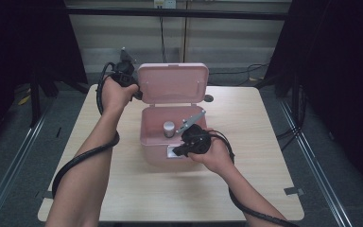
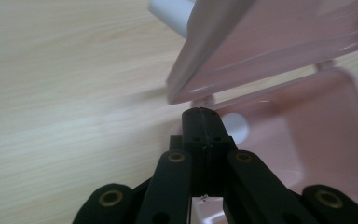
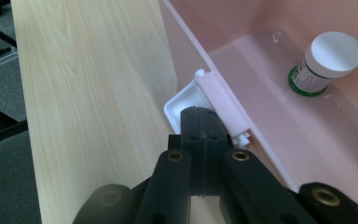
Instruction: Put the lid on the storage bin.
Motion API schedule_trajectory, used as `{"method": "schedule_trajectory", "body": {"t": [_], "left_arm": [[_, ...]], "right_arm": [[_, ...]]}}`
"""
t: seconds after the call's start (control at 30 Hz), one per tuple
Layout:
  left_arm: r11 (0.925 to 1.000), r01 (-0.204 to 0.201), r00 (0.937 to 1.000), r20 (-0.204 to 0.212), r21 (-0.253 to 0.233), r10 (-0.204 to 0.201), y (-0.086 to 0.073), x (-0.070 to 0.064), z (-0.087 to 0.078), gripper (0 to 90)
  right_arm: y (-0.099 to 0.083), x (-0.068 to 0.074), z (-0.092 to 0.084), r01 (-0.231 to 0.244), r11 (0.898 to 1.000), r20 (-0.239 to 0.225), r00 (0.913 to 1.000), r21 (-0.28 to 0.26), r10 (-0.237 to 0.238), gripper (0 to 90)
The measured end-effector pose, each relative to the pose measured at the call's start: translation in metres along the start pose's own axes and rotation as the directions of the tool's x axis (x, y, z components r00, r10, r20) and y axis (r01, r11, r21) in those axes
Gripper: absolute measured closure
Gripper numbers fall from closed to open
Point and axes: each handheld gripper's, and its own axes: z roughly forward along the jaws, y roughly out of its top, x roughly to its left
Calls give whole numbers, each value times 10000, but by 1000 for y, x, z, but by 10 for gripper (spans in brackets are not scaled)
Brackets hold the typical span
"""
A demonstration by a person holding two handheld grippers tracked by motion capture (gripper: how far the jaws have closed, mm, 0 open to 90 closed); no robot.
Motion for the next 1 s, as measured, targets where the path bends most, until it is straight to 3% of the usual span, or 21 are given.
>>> {"method": "schedule_trajectory", "body": {"t": [0.03,0.23,0.33,0.4,0.43,0.5,0.53,0.63,0.77,0.8,0.87,1.0], "left_arm": [[9999,63,9996,278,97,-66,-1,0,2,900],[9998,93,9999,122,157,-95,-1,6,-2,894],[9998,205,9998,75,-70,-204,3,15,-9,866],[9995,178,9998,42,-268,-177,4,17,-10,830],[9991,61,9995,315,-410,-49,7,19,-8,711],[9984,103,9992,393,-565,-80,9,18,-8,614],[9977,62,9996,266,-676,-44,11,17,-7,593],[9961,181,9988,476,-864,-141,21,16,-2,589],[9949,412,9983,452,-916,-371,35,13,3,677],[9970,336,9990,303,-702,-315,36,11,3,777],[9979,404,9991,123,-498,-399,38,10,1,840],[9987,446,9989,116,-226,-444,39,9,-1,858]], "right_arm": [[0,0,0,-30,10000,11,10000,15,30,900],[0,1,0,1,10000,51,10000,28,-2,900],[-1,0,0,-14,10000,-25,10000,-42,14,900],[0,0,0,-27,10000,-32,10000,6,27,900],[0,0,0,-27,10000,-31,10000,9,27,900],[-1,-1,0,0,10000,-54,10000,-36,0,900],[-1,-1,0,-22,10000,-68,10000,-41,21,900],[-1,-1,0,-10,10000,-84,10000,-19,10,900],[-1,-2,0,-52,10000,-187,9998,-65,51,900],[-1,-3,0,-25,10000,-209,9998,-65,23,900],[-1,-4,0,-27,10000,-267,9996,-82,25,900],[-1,-4,0,-75,9999,-272,9996,-78,73,900]]}}
